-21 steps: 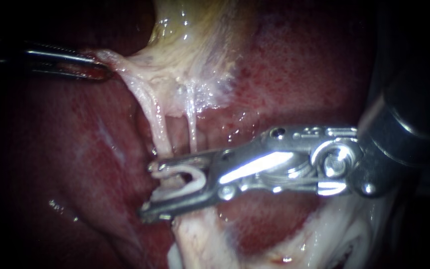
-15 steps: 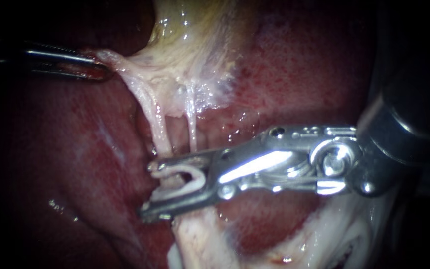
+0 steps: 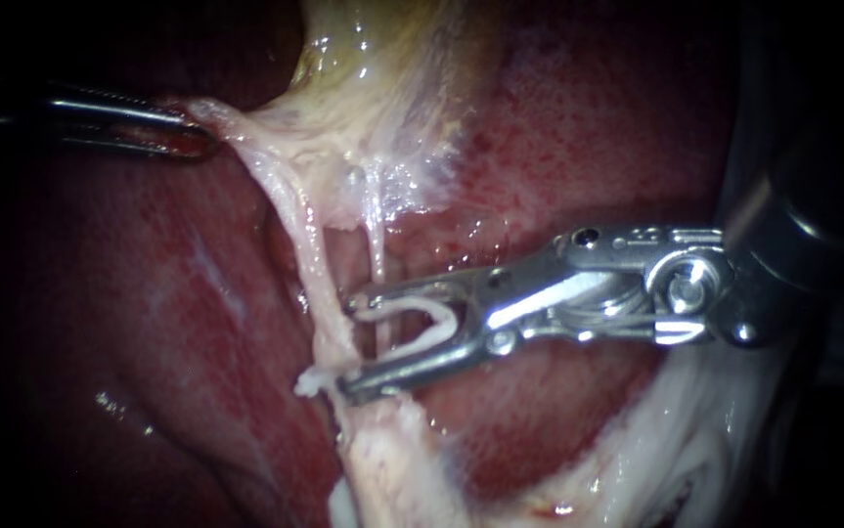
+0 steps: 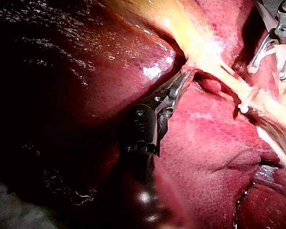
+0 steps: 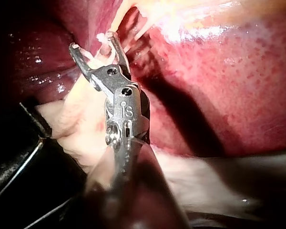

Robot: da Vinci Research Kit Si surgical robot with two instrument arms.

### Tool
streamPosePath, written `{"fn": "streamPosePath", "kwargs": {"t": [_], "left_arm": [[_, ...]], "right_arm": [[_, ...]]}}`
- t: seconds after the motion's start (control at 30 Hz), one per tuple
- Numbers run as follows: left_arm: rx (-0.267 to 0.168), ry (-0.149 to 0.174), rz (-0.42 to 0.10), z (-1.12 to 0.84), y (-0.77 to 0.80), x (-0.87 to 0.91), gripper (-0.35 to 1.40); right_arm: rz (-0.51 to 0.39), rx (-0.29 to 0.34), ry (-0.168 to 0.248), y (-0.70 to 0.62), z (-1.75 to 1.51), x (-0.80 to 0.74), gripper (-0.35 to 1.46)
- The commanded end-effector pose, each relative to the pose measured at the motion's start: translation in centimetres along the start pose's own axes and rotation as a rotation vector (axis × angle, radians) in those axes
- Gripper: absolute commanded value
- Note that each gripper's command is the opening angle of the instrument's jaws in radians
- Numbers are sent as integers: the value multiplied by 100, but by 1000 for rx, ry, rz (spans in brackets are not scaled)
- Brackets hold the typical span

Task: Clipping second clip left tube

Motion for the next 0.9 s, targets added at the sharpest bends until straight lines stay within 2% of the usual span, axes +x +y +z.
{"fn": "streamPosePath", "kwargs": {"t": [0.03, 0.23, 0.4, 0.6, 0.9], "left_arm": [[1, 0, 0, 1, 0, -1, -35], [1, 0, 1, 1, 0, -2, -35], [2, 0, 1, 1, 0, -2, -35], [2, 0, 1, 2, -1, -3, -35], [2, 0, 1, 2, -1, -3, -35]], "right_arm": [[-2, -6, 0, 4, 2, -5, 50], [-4, -1, 13, 24, 11, -30, 50], [9, -4, 14, 38, 13, -40, 50], [22, -8, 14, 47, 17, -47, 50], [33, -12, 12, 55, 24, -57, 50]]}}
